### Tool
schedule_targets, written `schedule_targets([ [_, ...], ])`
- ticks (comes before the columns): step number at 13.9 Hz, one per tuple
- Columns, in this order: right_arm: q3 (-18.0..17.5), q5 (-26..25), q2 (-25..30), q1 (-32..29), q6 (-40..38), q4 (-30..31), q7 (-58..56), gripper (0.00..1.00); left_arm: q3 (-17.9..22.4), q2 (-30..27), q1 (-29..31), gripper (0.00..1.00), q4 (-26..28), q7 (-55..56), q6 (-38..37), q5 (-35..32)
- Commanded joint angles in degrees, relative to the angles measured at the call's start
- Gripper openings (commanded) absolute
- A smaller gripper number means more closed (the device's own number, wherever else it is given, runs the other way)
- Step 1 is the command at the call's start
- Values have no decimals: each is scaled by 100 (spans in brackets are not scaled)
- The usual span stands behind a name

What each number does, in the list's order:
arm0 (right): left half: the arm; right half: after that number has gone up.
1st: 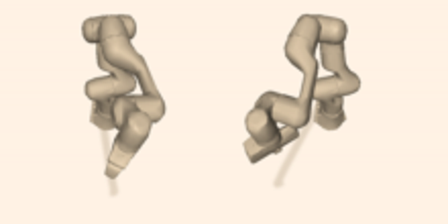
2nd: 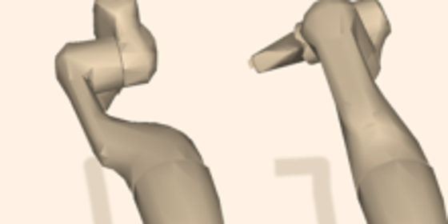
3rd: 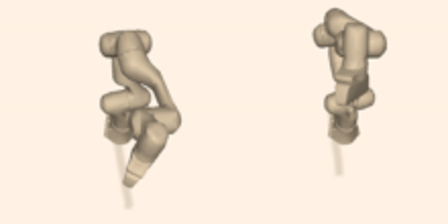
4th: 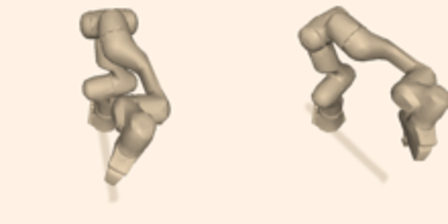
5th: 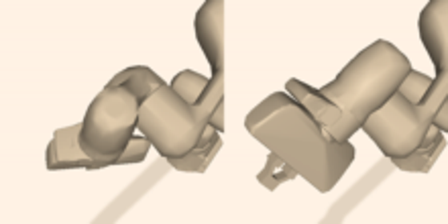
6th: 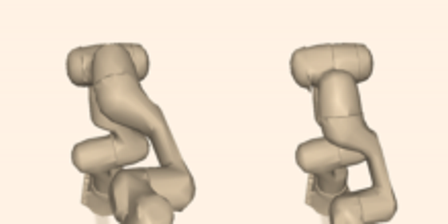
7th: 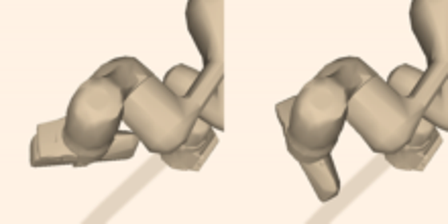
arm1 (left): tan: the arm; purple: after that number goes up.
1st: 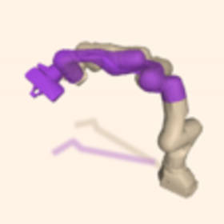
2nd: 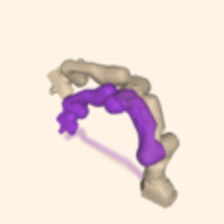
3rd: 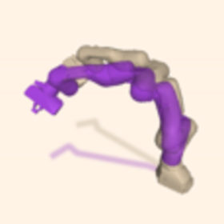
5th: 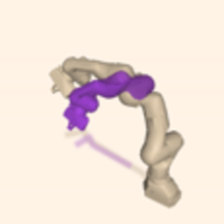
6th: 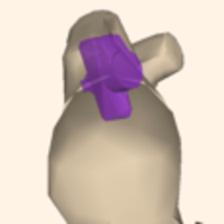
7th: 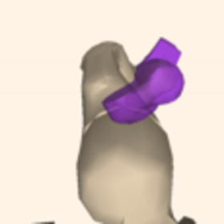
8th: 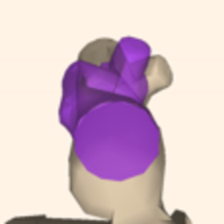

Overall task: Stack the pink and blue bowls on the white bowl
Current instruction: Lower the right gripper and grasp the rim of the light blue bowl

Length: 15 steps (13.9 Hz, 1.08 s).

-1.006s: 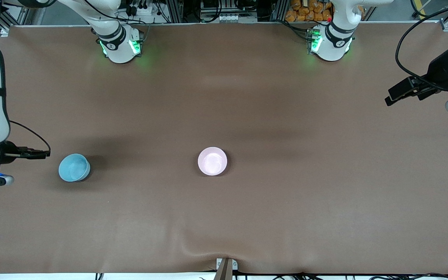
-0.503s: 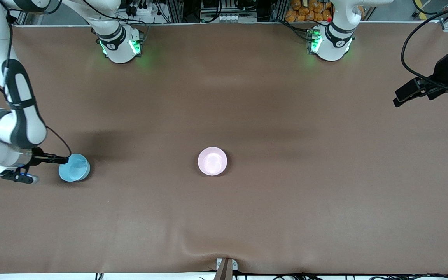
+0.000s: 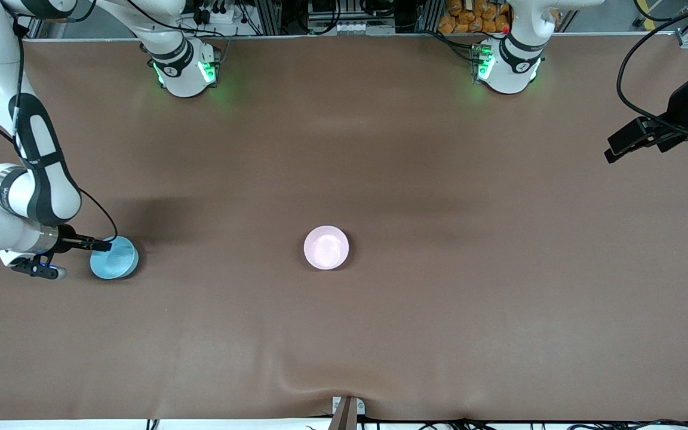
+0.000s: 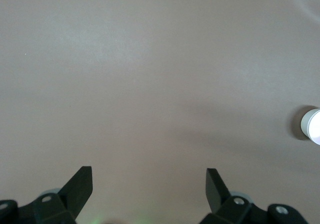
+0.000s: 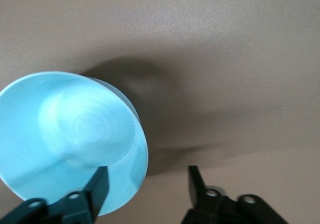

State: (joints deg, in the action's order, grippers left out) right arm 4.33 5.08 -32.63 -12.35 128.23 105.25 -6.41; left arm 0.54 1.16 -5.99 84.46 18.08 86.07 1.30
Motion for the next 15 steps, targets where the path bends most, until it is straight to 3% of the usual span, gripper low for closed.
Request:
schedule_targets([
  [1,-29,282,55,-39,79,92,-19,7,-1,-98,-8,100,71,-103,-11,-42],
  [2,-29,370,55,-48,79,92,-19,0,-10,-99,-8,100,79,-103,-11,-34],
  [8,-29,389,152,-39,1,83,-80,0,-10,-99,-8,100,79,-111,-81,-42],
  [12,-46,389,616,5,-481,13,-89,0,-10,-81,-8,100,79,-120,-81,-42],
  [15,-247,389,1082,5,-965,-58,-80,0,-10,-63,-17,100,71,-120,-72,-42],
])
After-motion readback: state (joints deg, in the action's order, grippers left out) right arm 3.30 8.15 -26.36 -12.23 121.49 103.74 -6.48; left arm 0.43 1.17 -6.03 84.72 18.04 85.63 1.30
